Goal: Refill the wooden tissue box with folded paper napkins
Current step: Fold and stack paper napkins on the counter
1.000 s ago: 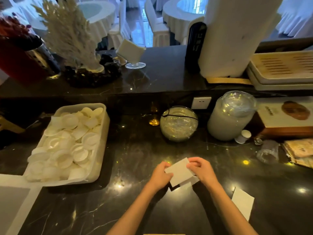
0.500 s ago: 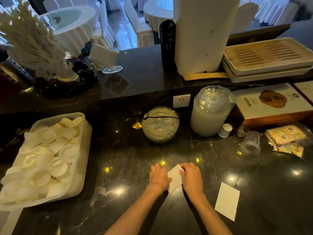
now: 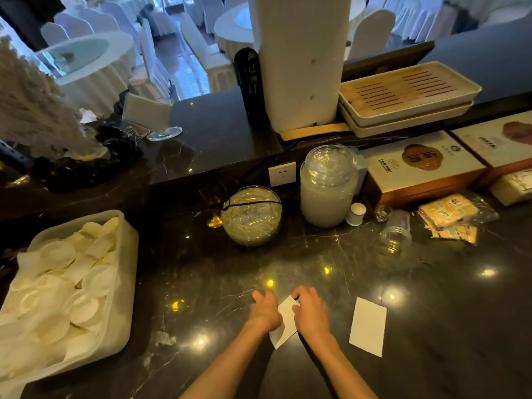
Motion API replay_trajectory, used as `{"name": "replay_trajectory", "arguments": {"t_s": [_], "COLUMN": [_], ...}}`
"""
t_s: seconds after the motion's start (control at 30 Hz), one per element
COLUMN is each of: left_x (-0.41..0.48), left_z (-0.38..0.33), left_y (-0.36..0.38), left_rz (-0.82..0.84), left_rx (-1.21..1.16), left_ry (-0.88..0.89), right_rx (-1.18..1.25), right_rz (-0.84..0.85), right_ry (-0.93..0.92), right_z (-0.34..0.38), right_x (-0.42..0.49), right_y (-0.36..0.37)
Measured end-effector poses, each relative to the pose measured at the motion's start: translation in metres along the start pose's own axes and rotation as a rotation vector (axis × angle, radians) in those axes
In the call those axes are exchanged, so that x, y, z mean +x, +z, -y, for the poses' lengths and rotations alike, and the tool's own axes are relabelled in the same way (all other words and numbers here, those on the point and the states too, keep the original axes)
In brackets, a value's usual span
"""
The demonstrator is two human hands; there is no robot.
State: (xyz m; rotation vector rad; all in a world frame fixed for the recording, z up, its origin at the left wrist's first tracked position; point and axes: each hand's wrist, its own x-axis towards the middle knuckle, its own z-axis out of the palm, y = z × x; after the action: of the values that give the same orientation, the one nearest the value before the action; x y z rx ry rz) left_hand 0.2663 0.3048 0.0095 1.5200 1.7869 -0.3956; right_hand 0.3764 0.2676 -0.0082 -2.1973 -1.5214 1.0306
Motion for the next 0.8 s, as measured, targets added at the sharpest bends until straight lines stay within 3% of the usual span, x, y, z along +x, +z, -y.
{"name": "replay_trajectory", "arguments": {"t_s": [0.1,0.2,0.27,0.4,0.5,0.7,0.8], "left_x": [-0.007,-0.016,-0.026,-0.054,-0.055,-0.051,-0.049], "left_z": [-0.005,-0.021,-0.039,-0.081,-0.103,-0.124,-0.127], "left_y": [0.0,-0.001,0.003,0.022,0.051,0.09,0.097], "left_rz": [0.062,0.135,0.148,0.171,0.184,0.002,-0.013], "left_rx": [-0.034,-0.033,-0.134,-0.497,-0.577,-0.372,-0.361], "left_ry": [0.029,0.127,0.218,0.231,0.223,0.229,0.224], "right_rx": [0.141,0.374,0.505,0.865,0.806,0.56,0.343], "right_rz": [-0.053,-0.218,-0.31,-0.264,-0.359,-0.473,-0.477], "right_ry": [-0.007,-0.02,0.08,0.368,0.385,0.377,0.392], "right_z": [-0.013,-0.037,-0.056,-0.09,-0.109,-0.123,-0.124], "right_x": [-0.017,-0.033,-0.041,-0.049,-0.051,-0.05,-0.051], "right_y": [-0.003,-0.012,-0.022,-0.05,-0.066,-0.069,-0.06]}}
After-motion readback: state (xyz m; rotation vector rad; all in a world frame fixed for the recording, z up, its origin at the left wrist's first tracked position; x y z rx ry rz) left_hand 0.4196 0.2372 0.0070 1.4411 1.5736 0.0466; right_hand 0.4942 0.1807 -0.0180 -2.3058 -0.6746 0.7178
